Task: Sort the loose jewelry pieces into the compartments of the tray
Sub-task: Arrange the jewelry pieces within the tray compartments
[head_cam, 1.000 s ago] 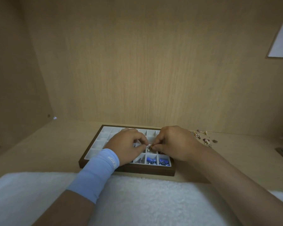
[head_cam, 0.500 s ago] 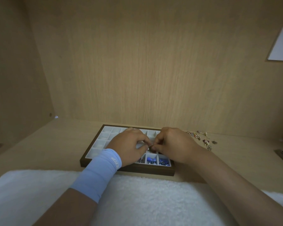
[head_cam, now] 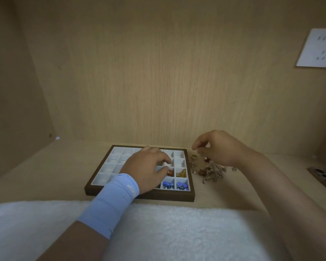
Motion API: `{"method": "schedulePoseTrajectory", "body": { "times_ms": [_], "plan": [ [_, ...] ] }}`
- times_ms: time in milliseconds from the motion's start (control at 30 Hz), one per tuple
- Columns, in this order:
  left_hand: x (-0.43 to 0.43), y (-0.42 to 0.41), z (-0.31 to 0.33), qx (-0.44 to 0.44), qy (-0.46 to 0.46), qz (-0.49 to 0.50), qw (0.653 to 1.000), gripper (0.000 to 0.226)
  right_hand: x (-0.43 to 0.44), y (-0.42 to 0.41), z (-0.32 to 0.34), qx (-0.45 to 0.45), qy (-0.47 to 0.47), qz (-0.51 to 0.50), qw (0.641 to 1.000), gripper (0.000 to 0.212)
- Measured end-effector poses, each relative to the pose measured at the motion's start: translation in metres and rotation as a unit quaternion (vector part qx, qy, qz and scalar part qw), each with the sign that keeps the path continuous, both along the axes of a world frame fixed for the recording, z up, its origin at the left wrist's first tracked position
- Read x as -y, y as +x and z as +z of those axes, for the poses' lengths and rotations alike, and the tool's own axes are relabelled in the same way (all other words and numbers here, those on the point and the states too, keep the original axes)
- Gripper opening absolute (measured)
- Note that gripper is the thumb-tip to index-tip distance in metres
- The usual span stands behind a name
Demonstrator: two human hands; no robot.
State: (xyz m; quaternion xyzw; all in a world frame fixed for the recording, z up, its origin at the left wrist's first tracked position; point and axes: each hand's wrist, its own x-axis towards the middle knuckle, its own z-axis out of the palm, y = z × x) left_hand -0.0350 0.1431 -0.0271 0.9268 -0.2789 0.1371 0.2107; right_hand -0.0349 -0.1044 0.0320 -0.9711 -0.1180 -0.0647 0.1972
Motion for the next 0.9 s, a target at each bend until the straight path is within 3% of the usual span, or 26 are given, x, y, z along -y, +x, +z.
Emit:
{"method": "schedulePoseTrajectory", "body": {
  "times_ms": [100,267,433,567,733,900],
  "plan": [
    [0.016,-0.005,0.001,0.020,-0.004,-0.007,1.000,0.024,0.012,0.000,-0.002,-0.054,-0.054,-0.016,0.997,0.022],
    [0.040,-0.011,-0.001,0.023,-0.002,-0.020,1.000,0.025,0.009,0.000,-0.011,-0.137,-0.064,0.003,0.988,0.010],
    [0.034,-0.012,-0.001,0.010,-0.027,0.009,1.000,0.025,0.005,0.002,-0.015,-0.122,-0.123,0.012,0.985,0.021],
    [0.033,-0.014,-0.002,-0.001,-0.043,0.021,0.999,0.024,0.007,0.002,-0.017,-0.114,-0.119,0.015,0.986,0.012],
    [0.030,-0.011,-0.004,-0.014,-0.093,0.028,0.995,0.022,0.010,0.001,-0.012,-0.098,-0.024,0.013,0.995,0.006],
    [0.026,-0.010,-0.001,-0.060,-0.230,0.023,0.971,0.018,0.003,-0.005,0.003,-0.080,0.170,0.037,0.981,0.009]
  ]
}}
